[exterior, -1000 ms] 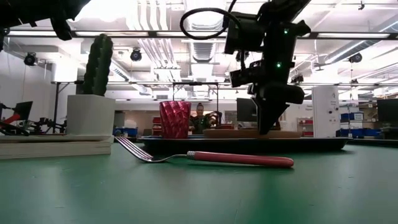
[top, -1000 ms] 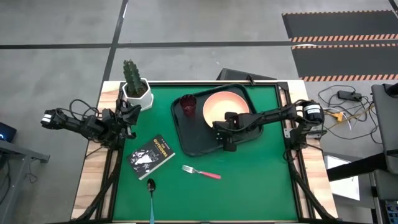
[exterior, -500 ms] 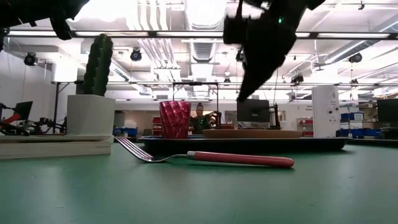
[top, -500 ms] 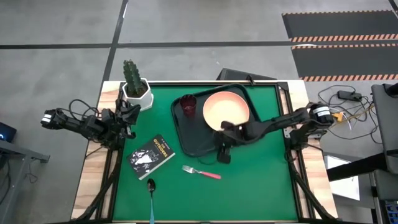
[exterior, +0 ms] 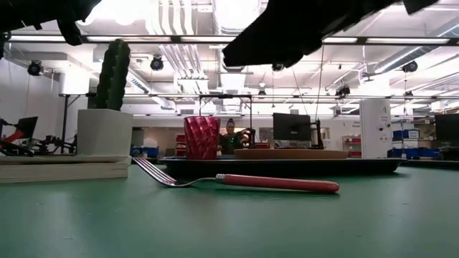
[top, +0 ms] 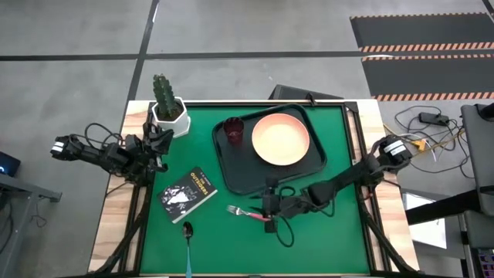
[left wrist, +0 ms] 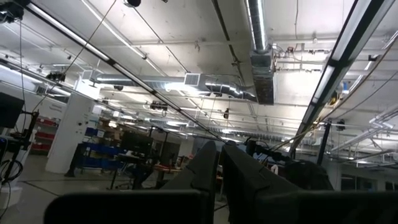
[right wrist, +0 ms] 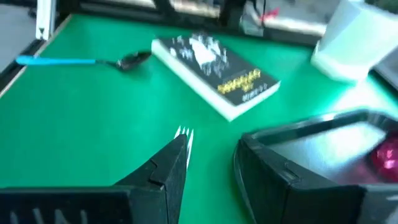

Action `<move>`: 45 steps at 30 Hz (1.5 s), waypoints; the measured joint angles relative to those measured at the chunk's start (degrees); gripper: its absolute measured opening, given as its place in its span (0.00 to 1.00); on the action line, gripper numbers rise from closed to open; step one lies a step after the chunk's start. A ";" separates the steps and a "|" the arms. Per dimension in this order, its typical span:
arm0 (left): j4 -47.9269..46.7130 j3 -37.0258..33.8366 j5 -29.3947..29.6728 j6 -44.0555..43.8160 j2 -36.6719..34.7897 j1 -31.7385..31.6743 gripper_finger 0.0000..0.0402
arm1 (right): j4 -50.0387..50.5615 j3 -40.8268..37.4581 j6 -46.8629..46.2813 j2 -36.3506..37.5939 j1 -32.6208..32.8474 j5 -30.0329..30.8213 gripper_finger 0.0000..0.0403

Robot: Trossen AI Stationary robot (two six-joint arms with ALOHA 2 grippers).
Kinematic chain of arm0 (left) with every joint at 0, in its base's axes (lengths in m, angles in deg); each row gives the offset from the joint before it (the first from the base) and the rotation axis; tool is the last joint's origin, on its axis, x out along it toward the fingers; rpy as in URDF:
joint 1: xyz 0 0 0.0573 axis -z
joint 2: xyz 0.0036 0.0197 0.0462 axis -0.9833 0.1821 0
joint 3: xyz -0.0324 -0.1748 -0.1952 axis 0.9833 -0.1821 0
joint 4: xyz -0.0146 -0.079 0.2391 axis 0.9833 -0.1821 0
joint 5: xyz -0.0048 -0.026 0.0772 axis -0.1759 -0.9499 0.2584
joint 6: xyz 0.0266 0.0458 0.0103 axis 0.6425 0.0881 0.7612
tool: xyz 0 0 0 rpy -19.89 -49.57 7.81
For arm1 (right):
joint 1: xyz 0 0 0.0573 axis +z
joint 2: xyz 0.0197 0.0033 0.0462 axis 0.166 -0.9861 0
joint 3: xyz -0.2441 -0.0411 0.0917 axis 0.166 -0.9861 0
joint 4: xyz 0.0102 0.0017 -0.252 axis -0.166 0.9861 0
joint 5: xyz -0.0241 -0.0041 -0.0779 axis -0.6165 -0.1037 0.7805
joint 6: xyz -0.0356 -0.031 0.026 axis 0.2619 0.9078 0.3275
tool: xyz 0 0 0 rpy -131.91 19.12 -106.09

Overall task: Pick and place plate/cup/fork/spoon on tray
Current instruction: Put the pink fork on the black serving tray to the left side of the pink plate

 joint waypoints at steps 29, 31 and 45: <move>-0.05 0.00 -0.66 -0.36 0.07 -0.01 0.02 | -0.12 5.47 -4.60 -3.04 0.67 -1.43 0.40; 0.00 0.00 -1.57 -0.86 0.18 -0.02 0.02 | 0.71 5.48 -5.68 -3.78 1.04 -1.70 0.42; -0.02 0.00 -7.72 -4.94 0.13 0.00 0.02 | 23.54 17.47 -13.04 -10.44 1.78 -2.28 0.42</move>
